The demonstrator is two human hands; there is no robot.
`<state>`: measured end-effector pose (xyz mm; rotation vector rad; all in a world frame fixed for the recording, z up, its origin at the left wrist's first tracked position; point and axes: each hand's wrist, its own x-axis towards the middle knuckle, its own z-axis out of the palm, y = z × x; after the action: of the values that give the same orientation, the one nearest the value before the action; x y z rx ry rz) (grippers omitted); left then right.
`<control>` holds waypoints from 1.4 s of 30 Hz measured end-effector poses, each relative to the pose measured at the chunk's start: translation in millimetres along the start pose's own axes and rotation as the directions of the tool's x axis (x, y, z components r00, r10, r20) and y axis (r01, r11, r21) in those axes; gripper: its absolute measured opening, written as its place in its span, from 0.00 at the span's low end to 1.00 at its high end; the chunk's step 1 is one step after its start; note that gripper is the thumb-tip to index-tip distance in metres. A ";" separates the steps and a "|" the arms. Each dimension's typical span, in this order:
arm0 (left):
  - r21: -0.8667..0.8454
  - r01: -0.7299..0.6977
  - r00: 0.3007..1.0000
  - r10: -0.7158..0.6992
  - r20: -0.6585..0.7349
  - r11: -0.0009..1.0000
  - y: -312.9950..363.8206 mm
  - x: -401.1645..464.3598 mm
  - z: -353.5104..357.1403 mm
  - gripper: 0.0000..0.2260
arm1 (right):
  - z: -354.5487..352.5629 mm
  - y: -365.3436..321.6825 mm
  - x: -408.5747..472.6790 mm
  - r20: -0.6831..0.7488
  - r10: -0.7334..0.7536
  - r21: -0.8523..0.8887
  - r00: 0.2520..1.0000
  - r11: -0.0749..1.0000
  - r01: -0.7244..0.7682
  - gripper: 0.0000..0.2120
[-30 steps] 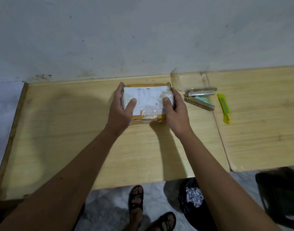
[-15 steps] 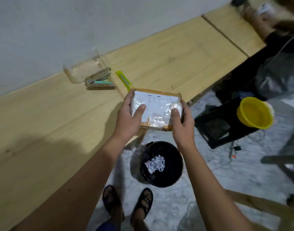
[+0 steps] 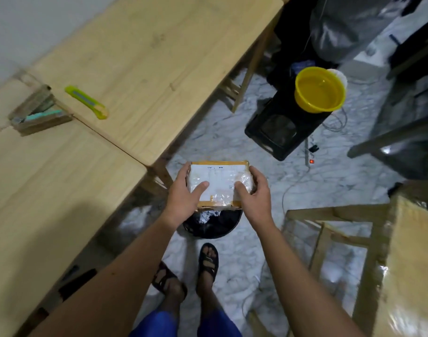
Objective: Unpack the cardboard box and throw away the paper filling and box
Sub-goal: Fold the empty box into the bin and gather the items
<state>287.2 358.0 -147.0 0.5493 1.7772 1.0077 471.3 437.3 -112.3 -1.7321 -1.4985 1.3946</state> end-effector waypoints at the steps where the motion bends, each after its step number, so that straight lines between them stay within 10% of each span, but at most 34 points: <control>1: 0.019 0.014 1.000 -0.014 0.005 1.000 -1.0 -0.3 1.8 0.44 | -0.8 4.9 -0.3 0.005 0.009 -0.016 1.000 1.000 -0.009 0.29; 9: 0.220 0.110 0.992 -0.095 -0.077 0.969 16.5 -12.2 4.5 0.39 | -1.1 24.4 -2.1 0.042 0.010 -0.129 0.999 0.992 -0.005 0.27; 20: 0.237 -0.231 0.943 0.277 -0.183 0.944 52.6 -19.4 -68.6 0.32 | 53.3 -31.5 -0.4 0.200 -0.205 -0.049 0.958 0.974 0.219 0.22; 35: 0.399 -0.087 0.705 0.340 -0.622 0.913 -7.7 -33.5 -289.5 0.28 | 266.1 -163.2 3.9 0.560 -0.530 0.041 0.637 0.786 0.617 0.24; 42: 0.402 -0.049 0.698 0.319 -0.641 0.914 -35.1 -23.4 -340.2 0.28 | 351.1 -183.4 17.4 0.600 -0.648 0.057 0.469 0.619 0.783 0.24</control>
<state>-8.7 190.2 -104.6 0.6312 2.6730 1.1266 75.6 416.2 -99.9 -0.5123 -2.4166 1.3010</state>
